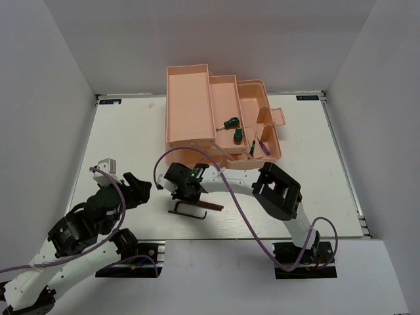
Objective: Sort the tools into containers
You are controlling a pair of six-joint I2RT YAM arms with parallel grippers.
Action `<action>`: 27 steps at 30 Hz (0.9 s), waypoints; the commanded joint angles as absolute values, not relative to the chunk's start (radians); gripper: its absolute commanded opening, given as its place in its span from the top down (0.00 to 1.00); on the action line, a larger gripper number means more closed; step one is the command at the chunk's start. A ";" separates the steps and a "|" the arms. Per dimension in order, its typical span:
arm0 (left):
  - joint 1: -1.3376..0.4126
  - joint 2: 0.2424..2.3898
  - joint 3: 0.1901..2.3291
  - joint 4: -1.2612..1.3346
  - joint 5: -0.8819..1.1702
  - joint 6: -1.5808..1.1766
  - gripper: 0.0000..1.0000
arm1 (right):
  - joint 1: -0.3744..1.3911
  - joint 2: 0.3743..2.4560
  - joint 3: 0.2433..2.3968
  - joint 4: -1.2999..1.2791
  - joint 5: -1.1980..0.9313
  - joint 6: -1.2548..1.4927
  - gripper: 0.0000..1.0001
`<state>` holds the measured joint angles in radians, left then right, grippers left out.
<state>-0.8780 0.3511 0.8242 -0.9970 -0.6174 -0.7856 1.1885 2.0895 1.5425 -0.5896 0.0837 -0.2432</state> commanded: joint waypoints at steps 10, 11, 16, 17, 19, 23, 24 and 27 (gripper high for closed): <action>-0.876 0.354 0.818 -0.985 -0.617 -0.769 0.27 | 1.151 1.867 1.497 -0.655 0.051 -0.308 1.00; -0.876 0.365 0.818 -0.985 -0.608 -0.769 0.27 | 1.144 1.852 1.494 -0.661 0.040 -0.311 1.00; -0.876 0.374 0.818 -0.966 -0.598 -0.750 0.27 | 1.140 1.761 1.460 -0.699 -0.136 -0.368 1.00; -0.876 0.383 0.818 -0.966 -0.598 -0.750 0.27 | 1.138 1.750 1.465 -0.718 -0.191 -0.391 1.00; -0.876 0.383 0.818 -0.966 -0.589 -0.750 0.28 | 1.132 1.703 1.473 -0.747 -0.291 -0.439 1.00; -0.876 0.402 0.818 -0.957 -0.589 -0.741 0.28 | 1.123 1.669 1.578 -0.902 -0.454 -0.552 1.00; -0.876 0.402 0.808 -0.957 -0.589 -0.741 0.28 | 1.118 1.670 1.639 -0.925 -0.481 -0.581 1.00; -0.876 0.402 0.808 -0.957 -0.589 -0.741 0.28 | 1.114 1.689 1.707 -0.986 -0.558 -0.609 1.00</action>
